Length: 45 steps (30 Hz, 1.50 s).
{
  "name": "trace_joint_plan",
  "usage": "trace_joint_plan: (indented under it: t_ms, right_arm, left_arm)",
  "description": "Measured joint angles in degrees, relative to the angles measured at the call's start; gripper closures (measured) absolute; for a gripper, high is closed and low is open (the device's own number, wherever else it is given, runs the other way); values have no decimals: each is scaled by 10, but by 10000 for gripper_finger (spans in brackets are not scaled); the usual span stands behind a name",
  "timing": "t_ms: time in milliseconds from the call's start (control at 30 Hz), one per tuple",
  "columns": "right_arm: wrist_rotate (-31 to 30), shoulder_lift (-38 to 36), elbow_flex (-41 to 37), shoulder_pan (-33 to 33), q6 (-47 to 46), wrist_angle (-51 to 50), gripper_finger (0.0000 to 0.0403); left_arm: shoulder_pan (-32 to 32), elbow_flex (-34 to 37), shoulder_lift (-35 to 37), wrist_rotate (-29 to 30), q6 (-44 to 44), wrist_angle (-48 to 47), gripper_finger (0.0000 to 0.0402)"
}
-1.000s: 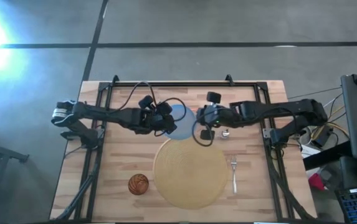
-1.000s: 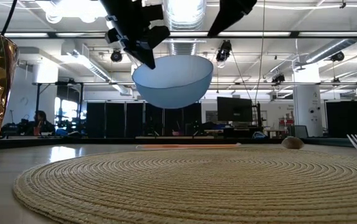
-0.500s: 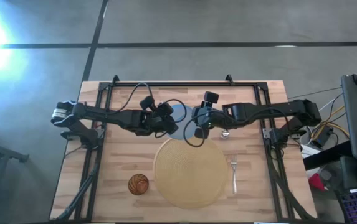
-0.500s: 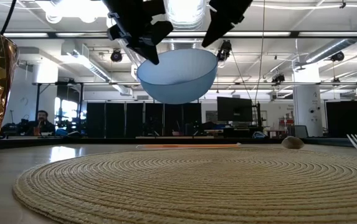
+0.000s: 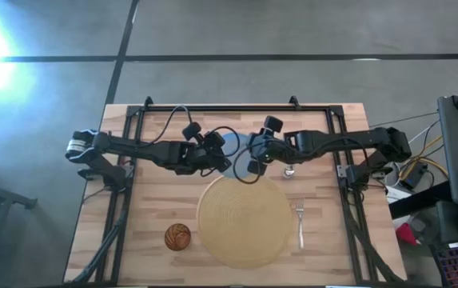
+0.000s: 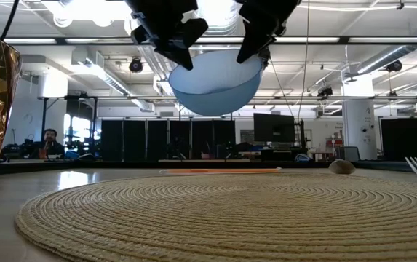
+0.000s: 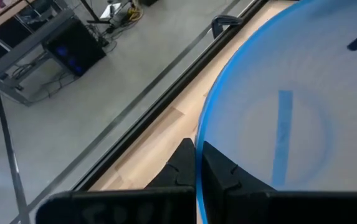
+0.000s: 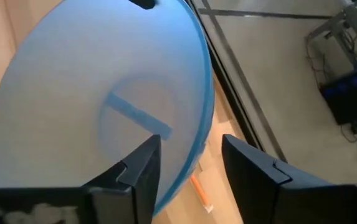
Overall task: Pick & Place Utensil
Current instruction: Put the bowl on the mat
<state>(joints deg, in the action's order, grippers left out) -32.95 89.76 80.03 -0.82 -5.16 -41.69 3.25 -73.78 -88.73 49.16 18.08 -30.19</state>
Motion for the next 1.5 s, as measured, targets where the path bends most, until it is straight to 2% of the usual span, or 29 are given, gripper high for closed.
trace_joint_plan:
  t_ms: [133, 267, 333, 567, 767, 967, 1267, 1500]
  right_arm:
    - [22, 0, 0, 9, -14, 0, 294]
    - [36, 0, 0, 18, -34, 0, 364]
    - [35, 0, 0, 22, -42, 0, 383]
    - [41, 0, 0, 25, -51, -3, 390]
    - [47, 0, -1, 25, -52, -15, 392]
    - [52, 0, -2, 24, -51, -20, 392]
    - [54, -1, -2, 23, -40, -36, 393]
    - [53, -2, -1, 23, -35, -43, 392]
  left_arm:
    - [0, 0, 0, 2, 0, 1, 401]
    - [0, 0, 0, -2, 2, 0, 401]
    - [1, 0, 0, -3, 5, 3, 401]
    - [1, 0, 0, -5, 8, 4, 394]
    - [1, 0, 0, -22, 8, 7, 359]
    - [0, 0, 0, -46, -44, 23, 320]
    - [-1, -1, 2, -49, -65, 27, 247]
    - [-1, -1, 19, -56, -71, 28, 230]
